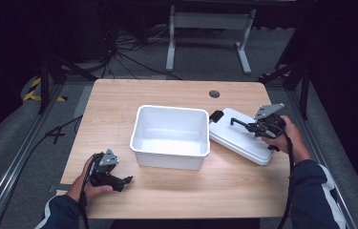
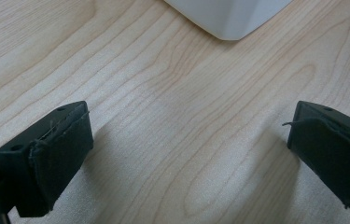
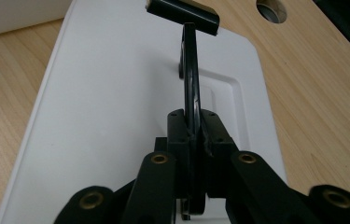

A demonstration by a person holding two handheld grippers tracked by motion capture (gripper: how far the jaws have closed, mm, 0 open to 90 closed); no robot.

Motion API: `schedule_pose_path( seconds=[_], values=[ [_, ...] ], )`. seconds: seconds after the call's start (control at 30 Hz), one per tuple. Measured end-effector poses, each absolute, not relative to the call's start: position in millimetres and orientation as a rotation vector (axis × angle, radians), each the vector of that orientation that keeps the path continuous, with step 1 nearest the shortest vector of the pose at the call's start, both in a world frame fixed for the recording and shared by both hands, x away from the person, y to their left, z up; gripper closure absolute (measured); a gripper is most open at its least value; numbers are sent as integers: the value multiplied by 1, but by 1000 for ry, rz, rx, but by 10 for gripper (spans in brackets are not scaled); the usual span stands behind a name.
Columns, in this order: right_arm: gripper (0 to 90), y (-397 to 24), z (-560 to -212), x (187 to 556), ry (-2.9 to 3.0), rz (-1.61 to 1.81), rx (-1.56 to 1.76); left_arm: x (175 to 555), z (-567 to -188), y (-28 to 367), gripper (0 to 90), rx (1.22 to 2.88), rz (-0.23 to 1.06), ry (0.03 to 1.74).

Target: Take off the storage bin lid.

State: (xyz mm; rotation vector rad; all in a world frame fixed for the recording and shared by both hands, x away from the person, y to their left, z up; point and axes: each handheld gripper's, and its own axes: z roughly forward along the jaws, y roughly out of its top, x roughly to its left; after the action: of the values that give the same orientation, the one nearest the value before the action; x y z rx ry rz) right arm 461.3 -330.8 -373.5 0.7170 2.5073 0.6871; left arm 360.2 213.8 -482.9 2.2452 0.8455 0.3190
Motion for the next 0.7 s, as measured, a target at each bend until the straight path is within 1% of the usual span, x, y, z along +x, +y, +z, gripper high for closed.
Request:
schedule_pose_path(
  seconds=[0.7],
  values=[
    [821, -342, -391, 471, 2518, 651, 826, 360, -483, 214, 7, 2246, 319, 845]
  ],
)
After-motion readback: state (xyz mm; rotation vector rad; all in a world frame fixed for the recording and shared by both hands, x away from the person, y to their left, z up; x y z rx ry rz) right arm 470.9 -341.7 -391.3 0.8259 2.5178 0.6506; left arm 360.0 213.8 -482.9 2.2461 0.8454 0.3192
